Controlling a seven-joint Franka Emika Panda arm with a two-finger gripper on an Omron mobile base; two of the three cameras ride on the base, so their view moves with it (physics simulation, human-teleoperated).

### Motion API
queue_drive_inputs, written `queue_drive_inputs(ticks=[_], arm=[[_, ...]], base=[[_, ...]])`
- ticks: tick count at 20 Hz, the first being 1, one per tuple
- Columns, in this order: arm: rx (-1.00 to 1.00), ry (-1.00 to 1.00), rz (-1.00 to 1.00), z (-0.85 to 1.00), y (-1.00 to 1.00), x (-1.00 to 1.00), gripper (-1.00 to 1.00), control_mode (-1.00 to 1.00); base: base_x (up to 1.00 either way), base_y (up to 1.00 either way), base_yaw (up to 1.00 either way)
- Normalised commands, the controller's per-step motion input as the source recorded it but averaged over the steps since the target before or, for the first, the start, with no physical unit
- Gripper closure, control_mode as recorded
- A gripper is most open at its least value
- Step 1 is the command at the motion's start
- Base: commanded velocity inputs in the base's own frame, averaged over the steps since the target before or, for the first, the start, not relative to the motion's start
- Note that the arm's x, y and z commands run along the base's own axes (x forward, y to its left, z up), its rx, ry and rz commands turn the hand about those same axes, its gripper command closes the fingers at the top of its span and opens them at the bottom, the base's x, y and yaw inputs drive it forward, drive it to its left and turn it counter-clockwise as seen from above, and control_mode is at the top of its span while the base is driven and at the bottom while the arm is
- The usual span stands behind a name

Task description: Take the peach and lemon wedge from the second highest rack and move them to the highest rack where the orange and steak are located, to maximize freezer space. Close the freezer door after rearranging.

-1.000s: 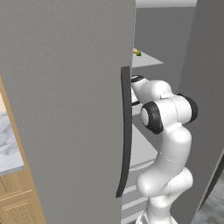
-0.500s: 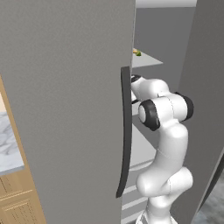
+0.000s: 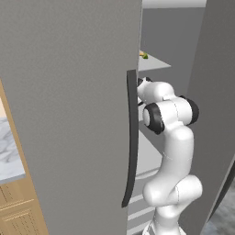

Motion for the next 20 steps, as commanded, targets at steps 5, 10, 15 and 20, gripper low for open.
queue_drive_inputs(ticks=[5,10,15,20], arm=[[0.0,0.0,0.0,-0.3,0.0,0.0,1.0,-1.0],[0.0,0.0,0.0,-0.23,0.0,-0.15,1.0,-1.0],[0.0,0.0,0.0,-0.27,-0.03,-0.42,1.0,-1.0],[0.0,0.0,0.0,-0.3,-0.06,-0.52,1.0,-1.0]], base=[[0.0,0.0,0.0],[0.0,0.0,0.0],[0.0,0.0,0.0],[0.0,0.0,0.0]])
